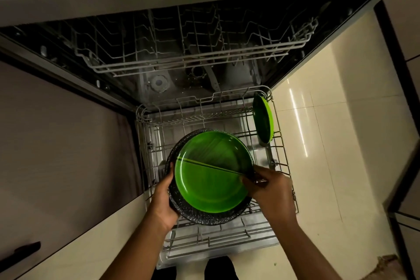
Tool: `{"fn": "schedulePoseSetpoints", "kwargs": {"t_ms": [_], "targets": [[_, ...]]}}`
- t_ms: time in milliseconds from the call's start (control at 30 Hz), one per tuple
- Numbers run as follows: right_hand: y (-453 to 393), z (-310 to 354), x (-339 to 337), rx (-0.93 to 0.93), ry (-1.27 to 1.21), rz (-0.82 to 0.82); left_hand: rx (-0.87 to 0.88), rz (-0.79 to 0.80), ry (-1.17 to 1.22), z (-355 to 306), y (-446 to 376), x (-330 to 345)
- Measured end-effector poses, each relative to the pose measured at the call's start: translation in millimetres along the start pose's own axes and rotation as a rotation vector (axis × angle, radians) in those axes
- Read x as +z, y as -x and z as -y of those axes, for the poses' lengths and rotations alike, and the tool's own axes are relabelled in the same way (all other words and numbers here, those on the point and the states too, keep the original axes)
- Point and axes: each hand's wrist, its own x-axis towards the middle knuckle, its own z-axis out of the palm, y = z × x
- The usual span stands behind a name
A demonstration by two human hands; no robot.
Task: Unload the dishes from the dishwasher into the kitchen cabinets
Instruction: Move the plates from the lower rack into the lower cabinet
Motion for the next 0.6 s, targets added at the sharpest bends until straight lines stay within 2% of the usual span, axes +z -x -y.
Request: {"fn": "schedulePoseSetpoints", "kwargs": {"t_ms": [67,100,167,233,333,433,533,600], "targets": [[-1,9,-8,-0.153,0.335,-0.050,-0.004,-0.008,-0.010,0,0,-3],[-4,15,-12,-0.209,0.421,-0.104,-0.003,-0.019,-0.013,0,0,-4],[-15,26,-23,-0.216,0.397,-0.189,-0.002,-0.031,-0.006,0,-2,-7],[-40,28,-35,-0.141,0.287,-0.257,0.009,-0.018,-0.005,-2,-1,-7],[-92,13,-45,-0.073,0.277,-0.339,0.012,0.011,0.006,-6,-1,-5],[-142,-6,-41,0.049,0.375,-0.296,0.020,0.016,0.006,-8,-3,-5],[-178,-22,-33,0.180,0.499,-0.151,0.042,0.019,0.012,-9,-6,-5],[-187,-29,-26,0.195,0.537,-0.058,0.066,0.032,0.030,-8,-5,-6]]}}
